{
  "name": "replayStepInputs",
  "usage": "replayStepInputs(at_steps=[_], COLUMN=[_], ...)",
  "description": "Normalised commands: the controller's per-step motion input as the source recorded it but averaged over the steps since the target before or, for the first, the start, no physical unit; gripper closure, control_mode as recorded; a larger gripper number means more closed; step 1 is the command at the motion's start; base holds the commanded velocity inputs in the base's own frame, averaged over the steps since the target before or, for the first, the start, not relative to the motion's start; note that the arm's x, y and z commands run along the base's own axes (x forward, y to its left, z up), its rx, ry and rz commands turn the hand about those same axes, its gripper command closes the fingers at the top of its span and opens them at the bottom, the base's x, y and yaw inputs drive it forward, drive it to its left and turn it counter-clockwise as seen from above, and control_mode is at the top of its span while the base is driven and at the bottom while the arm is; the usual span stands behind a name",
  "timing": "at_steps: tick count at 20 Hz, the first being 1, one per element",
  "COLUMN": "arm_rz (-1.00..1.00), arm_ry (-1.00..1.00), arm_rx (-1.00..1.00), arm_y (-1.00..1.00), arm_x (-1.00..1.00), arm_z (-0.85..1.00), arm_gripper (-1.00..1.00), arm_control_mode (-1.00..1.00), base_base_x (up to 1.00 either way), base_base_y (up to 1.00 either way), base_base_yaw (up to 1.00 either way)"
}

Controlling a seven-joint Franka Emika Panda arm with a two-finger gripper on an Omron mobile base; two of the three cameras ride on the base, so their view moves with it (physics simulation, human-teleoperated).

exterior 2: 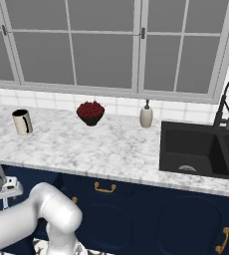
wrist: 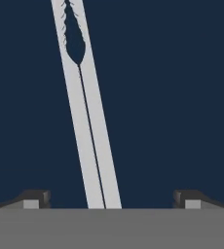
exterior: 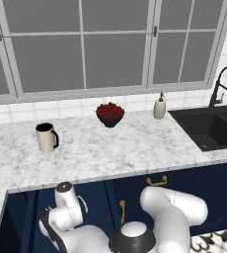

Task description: Pick the tongs from the drawer and place it on the counter.

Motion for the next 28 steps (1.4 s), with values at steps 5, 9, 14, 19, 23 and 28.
replayStepInputs(at_steps=[5,9,14,19,23,28], arm_rz=[0.00,0.00,0.00,0.00,0.00,-0.04], arm_ry=[0.00,0.03,0.01,0.00,0.00,0.02], arm_rx=[0.00,0.03,0.02,0.00,0.00,0.00], arm_y=[0.18,0.03,0.01,0.08,0.10,0.01], arm_x=[0.00,0.00,0.00,-0.14,-0.03,-0.02], arm_z=[-0.19,-0.34,-0.31,-0.06,0.00,0.12], arm_gripper=[-1.00,-1.00,1.00,1.00,1.00,1.00], arm_control_mode=[-1.00,-1.00,-1.00,-1.00,-1.00,-1.00], base_base_x=[0.00,0.00,0.00,0.00,0.00,0.00], base_base_y=[0.00,0.00,0.00,0.00,0.00,0.00], base_base_yaw=[0.00,0.00,0.00,0.00,0.00,0.00])
